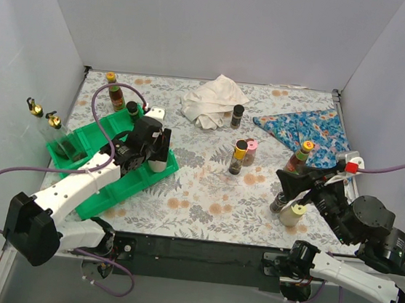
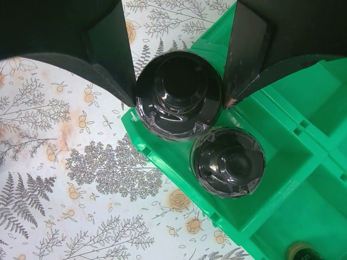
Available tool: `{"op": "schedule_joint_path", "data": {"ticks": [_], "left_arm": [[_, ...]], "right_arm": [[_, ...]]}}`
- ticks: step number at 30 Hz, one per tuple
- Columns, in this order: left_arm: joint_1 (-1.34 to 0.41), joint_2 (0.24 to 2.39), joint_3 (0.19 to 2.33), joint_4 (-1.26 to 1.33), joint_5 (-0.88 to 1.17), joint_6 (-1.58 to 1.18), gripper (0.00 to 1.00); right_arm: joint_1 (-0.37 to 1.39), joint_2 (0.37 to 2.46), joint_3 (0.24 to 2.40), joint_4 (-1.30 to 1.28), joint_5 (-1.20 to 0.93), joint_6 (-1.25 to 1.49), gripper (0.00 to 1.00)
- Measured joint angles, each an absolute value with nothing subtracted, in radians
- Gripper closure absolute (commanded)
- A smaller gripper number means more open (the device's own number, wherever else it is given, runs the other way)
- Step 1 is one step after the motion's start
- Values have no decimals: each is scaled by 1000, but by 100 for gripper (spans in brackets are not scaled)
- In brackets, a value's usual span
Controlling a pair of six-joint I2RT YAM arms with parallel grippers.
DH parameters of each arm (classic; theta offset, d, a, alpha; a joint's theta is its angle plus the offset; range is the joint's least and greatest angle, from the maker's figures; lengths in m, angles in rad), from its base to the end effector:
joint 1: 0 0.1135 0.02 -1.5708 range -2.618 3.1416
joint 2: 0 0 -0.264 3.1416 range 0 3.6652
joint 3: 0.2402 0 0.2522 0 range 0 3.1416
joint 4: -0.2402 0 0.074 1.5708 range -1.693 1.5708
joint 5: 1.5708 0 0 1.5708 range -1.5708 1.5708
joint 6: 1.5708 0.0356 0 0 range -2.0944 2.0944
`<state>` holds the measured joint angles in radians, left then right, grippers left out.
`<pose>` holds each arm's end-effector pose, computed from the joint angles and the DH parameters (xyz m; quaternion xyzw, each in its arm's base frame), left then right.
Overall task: Organize the condiment bottles
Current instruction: Place the bottle in the storage box.
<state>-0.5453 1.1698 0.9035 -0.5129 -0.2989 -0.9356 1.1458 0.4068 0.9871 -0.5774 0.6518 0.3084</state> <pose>0.2157 -0.1186 0.2741 -0.2332 0.8840 -0.1558 0.3741 0.0410 0.0383 0.4027 -0.0648 0.7033 0.2770 0.6515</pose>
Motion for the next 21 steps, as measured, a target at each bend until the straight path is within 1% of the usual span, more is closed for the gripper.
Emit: {"op": "schedule_joint_path", "data": {"ticks": [8,14,19,20,21], "left_arm": [[-546,1168,900,-517,-360,-936,100],[-546,1150,859,-484,-416,-924,100],[-546,1146,829,-466,-405,-928,100],[-546,1146,823,-464,-400,-931,89],[-546,1146,815,-461,-393,-936,82]], "right_arm": [[1146,404,986,-577,652,308,34],[1146,395,986,-577,652,308,34],[1146,376,986,-577,654,308,34],[1146,374,986,-578,655,308,34],[1146,374,986,-577,655,308,33]]}}
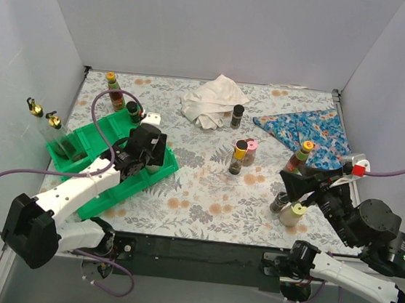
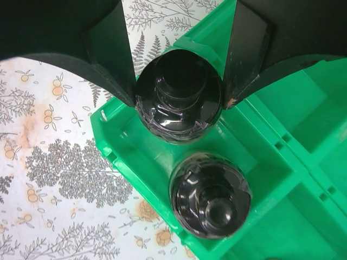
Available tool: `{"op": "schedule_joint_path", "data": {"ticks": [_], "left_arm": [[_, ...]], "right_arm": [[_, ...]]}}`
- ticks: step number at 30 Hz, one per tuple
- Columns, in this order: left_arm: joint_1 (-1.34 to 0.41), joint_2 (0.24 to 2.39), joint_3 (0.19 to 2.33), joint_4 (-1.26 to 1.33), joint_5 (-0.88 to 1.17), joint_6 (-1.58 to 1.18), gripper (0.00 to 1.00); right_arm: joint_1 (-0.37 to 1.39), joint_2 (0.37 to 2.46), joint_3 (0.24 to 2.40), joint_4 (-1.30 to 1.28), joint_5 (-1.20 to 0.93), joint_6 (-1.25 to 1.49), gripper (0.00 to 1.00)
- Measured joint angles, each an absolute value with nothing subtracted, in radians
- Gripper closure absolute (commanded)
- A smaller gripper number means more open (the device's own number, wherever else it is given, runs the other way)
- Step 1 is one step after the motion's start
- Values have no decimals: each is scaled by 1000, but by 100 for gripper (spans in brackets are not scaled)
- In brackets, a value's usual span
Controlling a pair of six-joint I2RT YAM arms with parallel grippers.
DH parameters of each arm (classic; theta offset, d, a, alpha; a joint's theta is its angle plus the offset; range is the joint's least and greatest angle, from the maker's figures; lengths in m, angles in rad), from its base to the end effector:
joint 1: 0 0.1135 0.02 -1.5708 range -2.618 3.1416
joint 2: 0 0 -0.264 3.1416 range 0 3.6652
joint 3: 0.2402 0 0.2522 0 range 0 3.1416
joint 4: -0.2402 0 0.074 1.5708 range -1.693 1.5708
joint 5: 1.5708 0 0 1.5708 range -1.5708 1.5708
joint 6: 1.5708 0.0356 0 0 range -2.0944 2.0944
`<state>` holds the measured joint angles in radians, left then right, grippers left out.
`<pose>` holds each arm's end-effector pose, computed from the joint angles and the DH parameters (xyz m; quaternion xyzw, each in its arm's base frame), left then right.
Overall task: Organize the condiment bottles
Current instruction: Place the bottle in the storage box.
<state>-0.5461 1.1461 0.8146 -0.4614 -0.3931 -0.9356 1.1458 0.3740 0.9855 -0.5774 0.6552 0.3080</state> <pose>0.2099 -0.1116 0.2549 -0.2483 0.8760 -0.1177 0.3964 0.0373 0.0298 0.4032 -0.0563 0.6952 0.2853 0.6573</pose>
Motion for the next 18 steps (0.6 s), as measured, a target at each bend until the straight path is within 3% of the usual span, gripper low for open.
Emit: {"op": "schedule_joint_path", "data": {"ticks": [5,6,9,18], "left_arm": [[-546,1146,787,-459,-363,-951,53],[-546,1146,783,-458,-362,-954,41],[-546,1146,778,-458,-357,-962,22],[-546,1146,848,-514,-355,-983,2]], "right_arm": [[1146,374,984,-578,655,308,33],[1146,374,984,-578,655,308,33],[1146,374,984,-578,655,308,33],[1146,374,984,-582,654,313,33]]}}
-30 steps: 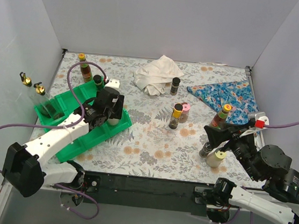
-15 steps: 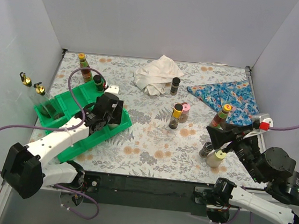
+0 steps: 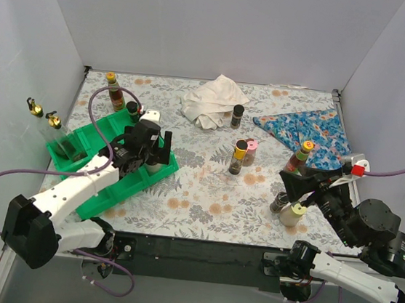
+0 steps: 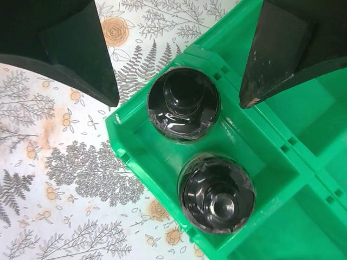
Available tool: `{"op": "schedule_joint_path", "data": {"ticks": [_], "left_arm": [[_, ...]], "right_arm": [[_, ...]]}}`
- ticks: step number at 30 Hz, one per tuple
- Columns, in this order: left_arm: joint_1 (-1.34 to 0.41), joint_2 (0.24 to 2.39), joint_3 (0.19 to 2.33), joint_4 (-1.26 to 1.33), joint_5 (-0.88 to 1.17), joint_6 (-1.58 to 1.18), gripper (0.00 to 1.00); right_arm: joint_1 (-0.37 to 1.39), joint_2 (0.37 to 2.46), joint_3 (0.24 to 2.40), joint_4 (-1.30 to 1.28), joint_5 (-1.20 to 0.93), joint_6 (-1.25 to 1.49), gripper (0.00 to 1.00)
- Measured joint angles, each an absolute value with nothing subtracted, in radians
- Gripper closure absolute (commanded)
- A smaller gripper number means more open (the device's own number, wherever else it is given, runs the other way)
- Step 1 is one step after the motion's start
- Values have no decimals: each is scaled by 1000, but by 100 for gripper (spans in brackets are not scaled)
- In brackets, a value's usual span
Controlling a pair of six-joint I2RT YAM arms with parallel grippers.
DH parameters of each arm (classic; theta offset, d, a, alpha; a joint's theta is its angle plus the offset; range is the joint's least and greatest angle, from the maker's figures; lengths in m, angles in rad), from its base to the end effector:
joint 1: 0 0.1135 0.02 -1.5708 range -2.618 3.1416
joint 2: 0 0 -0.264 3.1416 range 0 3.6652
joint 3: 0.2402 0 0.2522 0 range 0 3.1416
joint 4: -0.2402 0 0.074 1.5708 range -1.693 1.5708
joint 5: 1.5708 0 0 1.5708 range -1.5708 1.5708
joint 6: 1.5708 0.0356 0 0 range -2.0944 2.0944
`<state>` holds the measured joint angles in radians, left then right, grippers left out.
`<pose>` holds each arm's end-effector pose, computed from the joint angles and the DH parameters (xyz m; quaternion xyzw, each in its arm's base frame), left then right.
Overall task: Organize the condiment bottles
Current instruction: Place the bottle in the storage box, then pick up the bottle from the center of the board.
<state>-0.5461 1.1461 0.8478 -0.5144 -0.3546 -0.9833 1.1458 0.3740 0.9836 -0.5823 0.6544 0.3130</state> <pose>0.2088 -0.1124 0.2614 -0.2620 0.8785 -0.1339 0.3763 0.0374 0.0302 0.4022 -0.0564 0.6971 0.2852 0.6554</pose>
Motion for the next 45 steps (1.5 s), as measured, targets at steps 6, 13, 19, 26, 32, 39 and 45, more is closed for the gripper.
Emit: {"op": "schedule_joint_path", "data": {"ticks": [6,13,19,26,32,39,45], "left_arm": [[-546,1143,1044,-618,-310,-987,2],[-546,1174,1318,-639,-106,-979,2],[-579,1309,1399,-596,10,-1003,2],[-781,1564,1445,-584,-28,-1002,2],[-915,1703,1525,-567,-86,-964,4],[-956,1812,1623,-533,-147,-910,7],[-956,1880,1653,-524,-186,-886,13]], "right_arm": [[1146,375,986,-597,653,327,33],[1146,375,986,-614,655,342,33],[1146,373,987,-632,660,344,33],[1146,356,987,-636,673,343,33],[1146,347,987,-639,678,345,33],[1146,346,987,-642,679,345,33],[1146,341,987,-643,685,345,33]]}}
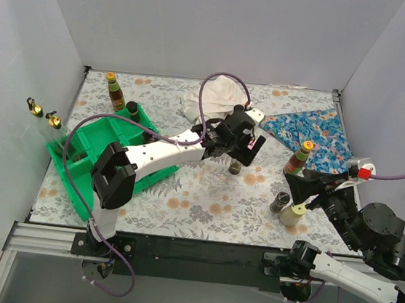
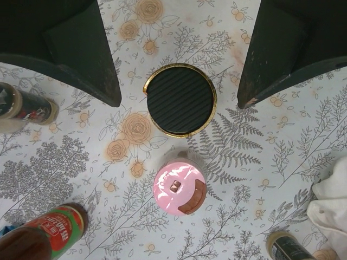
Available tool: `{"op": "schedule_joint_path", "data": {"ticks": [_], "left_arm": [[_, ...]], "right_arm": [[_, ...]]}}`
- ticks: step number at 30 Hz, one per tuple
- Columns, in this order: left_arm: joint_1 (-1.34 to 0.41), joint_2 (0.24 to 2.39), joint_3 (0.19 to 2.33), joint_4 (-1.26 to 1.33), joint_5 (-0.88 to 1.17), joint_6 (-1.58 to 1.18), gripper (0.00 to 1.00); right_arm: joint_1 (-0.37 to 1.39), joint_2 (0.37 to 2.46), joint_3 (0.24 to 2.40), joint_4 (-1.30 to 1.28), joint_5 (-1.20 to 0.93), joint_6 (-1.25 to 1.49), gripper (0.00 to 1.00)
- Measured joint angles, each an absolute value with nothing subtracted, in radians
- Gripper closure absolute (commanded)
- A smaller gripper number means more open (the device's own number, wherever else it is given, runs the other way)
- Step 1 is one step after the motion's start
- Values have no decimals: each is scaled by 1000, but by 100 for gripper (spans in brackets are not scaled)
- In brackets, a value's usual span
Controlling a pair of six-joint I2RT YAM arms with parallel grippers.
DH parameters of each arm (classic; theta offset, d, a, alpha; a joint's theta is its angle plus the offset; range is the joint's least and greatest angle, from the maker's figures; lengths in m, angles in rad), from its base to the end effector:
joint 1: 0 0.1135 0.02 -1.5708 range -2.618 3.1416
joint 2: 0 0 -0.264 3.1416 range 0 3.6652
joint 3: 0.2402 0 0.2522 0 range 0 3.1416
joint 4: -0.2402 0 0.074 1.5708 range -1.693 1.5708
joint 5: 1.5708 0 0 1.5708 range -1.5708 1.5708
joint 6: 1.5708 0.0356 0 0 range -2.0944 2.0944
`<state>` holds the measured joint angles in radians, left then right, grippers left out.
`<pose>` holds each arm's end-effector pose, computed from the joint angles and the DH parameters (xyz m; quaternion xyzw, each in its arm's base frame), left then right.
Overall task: Organize the condiment bottles
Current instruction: Pick up the bottle from the center of the board.
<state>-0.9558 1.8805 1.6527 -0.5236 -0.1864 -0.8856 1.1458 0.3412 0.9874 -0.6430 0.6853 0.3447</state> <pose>0.2548 -0.3493 0.2937 -0.0050 0.9140 -0.2640 0.3080 0.0338 0.0201 0.3976 -0.0401 0.7051 0.2781 0.6511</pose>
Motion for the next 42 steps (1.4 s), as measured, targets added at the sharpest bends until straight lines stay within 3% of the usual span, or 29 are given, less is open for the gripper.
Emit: {"op": "schedule_joint_path", "data": {"ticks": [14,24,26,36,42], "left_arm": [[-956,1942,1657,-504,-199,-859,31],[-956,1942,1658,-468,-212,-850,82],[-956,1941,1658,-469,-213,-853,99],[-956,1864,1655,-580,-266,-898,100],[-951,1799,1783,-694,-399,-906,100]], "right_arm": [[1146,332,984,-649,709,344,33],[1146,332,966,-649,712,342,33],[1146,333,966,-649,712,342,33],[1146,334,966,-649,710,343,34],[1146,334,966,-649,706,348,34]]}}
